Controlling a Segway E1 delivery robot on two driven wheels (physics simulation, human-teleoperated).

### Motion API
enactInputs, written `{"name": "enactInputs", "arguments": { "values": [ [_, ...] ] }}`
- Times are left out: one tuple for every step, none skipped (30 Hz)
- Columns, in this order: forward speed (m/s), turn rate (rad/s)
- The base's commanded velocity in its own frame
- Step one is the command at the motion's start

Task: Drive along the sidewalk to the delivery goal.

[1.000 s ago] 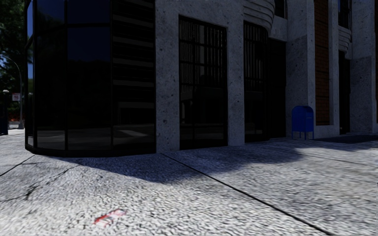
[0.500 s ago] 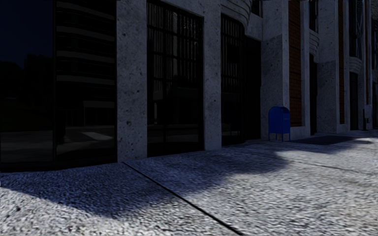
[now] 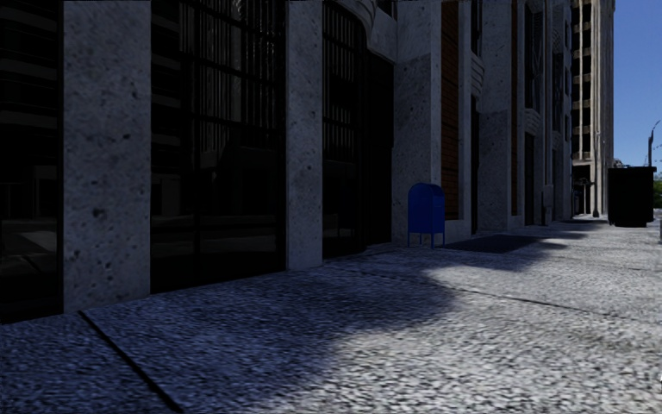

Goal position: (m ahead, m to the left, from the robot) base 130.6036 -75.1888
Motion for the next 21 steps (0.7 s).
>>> {"name": "enactInputs", "arguments": {
  "values": [
    [1.47,-0.59],
    [1.47,-0.59],
    [1.47,-0.59],
    [1.47,-0.59],
    [1.47,-0.59],
    [1.47,-0.59],
    [1.47,-0.59],
    [1.47,-0.59],
    [1.47,-0.59],
    [1.47,-0.59],
    [1.47,-0.59],
    [1.47,-0.59],
    [1.47,-0.59],
    [1.47,-0.59],
    [1.47,-0.59],
    [1.47,-0.59],
    [1.47,-0.59],
    [1.47,-0.59],
    [1.47,-0.59],
    [1.47,-0.59],
    [1.47,-0.59]
  ]
}}
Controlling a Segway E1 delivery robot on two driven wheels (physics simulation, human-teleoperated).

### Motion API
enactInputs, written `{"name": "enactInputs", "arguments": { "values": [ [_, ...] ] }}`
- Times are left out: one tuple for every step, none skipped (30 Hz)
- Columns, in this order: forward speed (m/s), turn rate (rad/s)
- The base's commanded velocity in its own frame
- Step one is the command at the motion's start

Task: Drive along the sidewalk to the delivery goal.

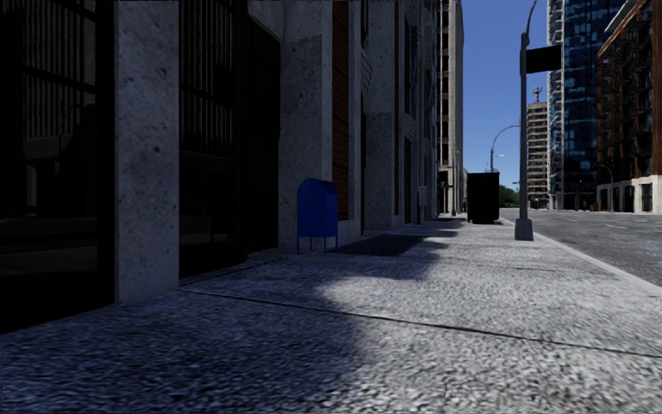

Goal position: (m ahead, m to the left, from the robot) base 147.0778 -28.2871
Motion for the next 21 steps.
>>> {"name": "enactInputs", "arguments": {
  "values": [
    [1.47,-0.59],
    [1.47,-0.59],
    [1.47,-0.59],
    [1.47,-0.59],
    [1.47,-0.59],
    [1.47,-0.59],
    [1.47,-0.59],
    [1.47,-0.59],
    [1.47,-0.59],
    [1.47,-0.56],
    [1.47,-0.53],
    [1.47,-0.51],
    [1.47,-0.5],
    [1.47,-0.5],
    [1.47,-0.42],
    [1.47,0.0],
    [1.47,0.0],
    [1.47,0.0],
    [1.47,0.0],
    [1.47,0.0],
    [1.47,0.0]
  ]
}}
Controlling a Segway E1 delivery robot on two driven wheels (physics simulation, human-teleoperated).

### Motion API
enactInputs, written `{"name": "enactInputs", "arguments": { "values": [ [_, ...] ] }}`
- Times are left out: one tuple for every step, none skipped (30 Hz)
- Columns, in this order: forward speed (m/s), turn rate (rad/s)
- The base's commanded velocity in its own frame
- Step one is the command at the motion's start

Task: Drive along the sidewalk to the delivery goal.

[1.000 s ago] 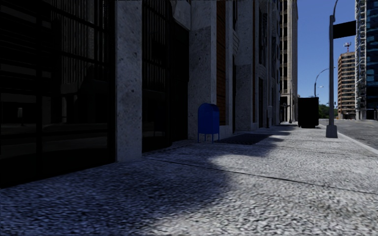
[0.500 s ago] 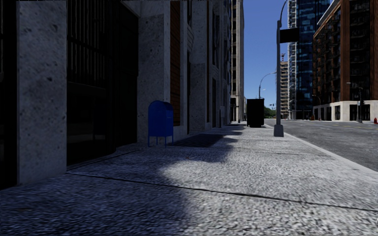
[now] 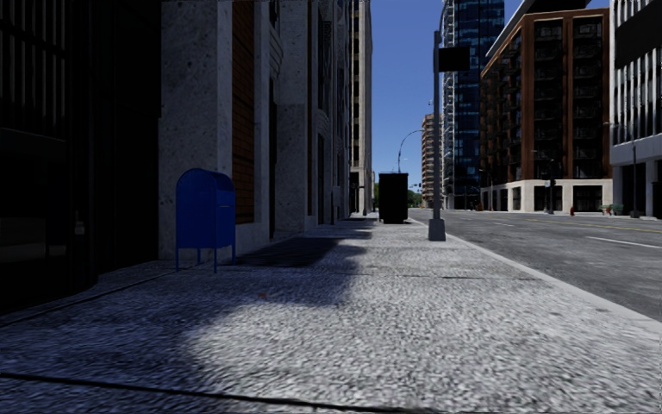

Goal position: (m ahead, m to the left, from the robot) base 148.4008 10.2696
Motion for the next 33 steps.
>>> {"name": "enactInputs", "arguments": {
  "values": [
    [1.47,0.0],
    [2.0,0.0],
    [2.0,0.0],
    [2.0,0.0],
    [2.0,0.0],
    [2.0,0.0],
    [2.0,0.0],
    [2.0,0.0],
    [2.0,0.0],
    [2.0,0.0],
    [2.0,0.0],
    [2.0,0.0],
    [2.0,0.0],
    [2.0,0.0],
    [2.0,0.0],
    [2.0,0.0],
    [2.0,0.0],
    [2.0,0.0],
    [2.0,0.0],
    [2.0,0.0],
    [2.0,0.0],
    [2.0,0.0],
    [2.0,0.0],
    [2.0,0.0],
    [2.0,0.0],
    [2.0,0.0],
    [2.0,0.0],
    [2.0,0.0],
    [2.0,0.0],
    [2.0,0.0],
    [2.0,0.0],
    [2.0,0.0],
    [2.0,0.0]
  ]
}}
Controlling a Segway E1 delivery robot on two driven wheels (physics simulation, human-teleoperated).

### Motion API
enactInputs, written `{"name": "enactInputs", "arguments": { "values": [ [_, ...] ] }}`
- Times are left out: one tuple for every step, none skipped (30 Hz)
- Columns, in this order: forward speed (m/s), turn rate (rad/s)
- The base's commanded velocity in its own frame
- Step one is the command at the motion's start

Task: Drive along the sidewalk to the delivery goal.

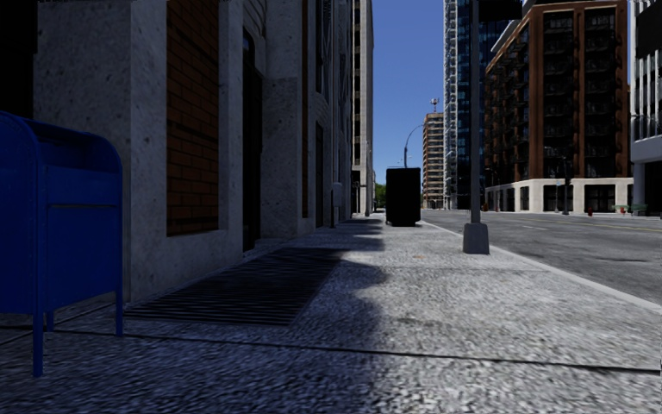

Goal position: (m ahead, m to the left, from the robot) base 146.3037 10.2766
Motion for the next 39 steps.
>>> {"name": "enactInputs", "arguments": {
  "values": [
    [2.0,0.0],
    [2.0,0.0],
    [2.0,-0.03],
    [2.0,-0.06],
    [2.0,-0.07],
    [2.0,-0.07],
    [2.0,-0.07],
    [2.0,-0.08],
    [2.0,-0.09],
    [2.0,-0.11],
    [2.0,-0.11],
    [2.0,-0.13],
    [2.0,-0.13],
    [2.0,-0.14],
    [2.0,-0.14],
    [2.0,-0.14],
    [2.0,-0.14],
    [2.0,-0.15],
    [2.0,-0.15],
    [2.0,-0.15],
    [2.0,-0.16],
    [2.0,-0.19],
    [2.0,-0.21],
    [2.0,-0.21],
    [2.0,-0.21],
    [2.0,-0.21],
    [2.0,-0.22],
    [2.0,-0.22],
    [2.0,-0.23],
    [2.0,-0.23],
    [2.0,-0.26],
    [2.0,-0.27],
    [2.0,-0.28],
    [2.0,-0.28],
    [2.0,-0.28],
    [2.0,-0.28],
    [2.0,-0.28],
    [2.0,-0.28],
    [2.0,-0.28]
  ]
}}
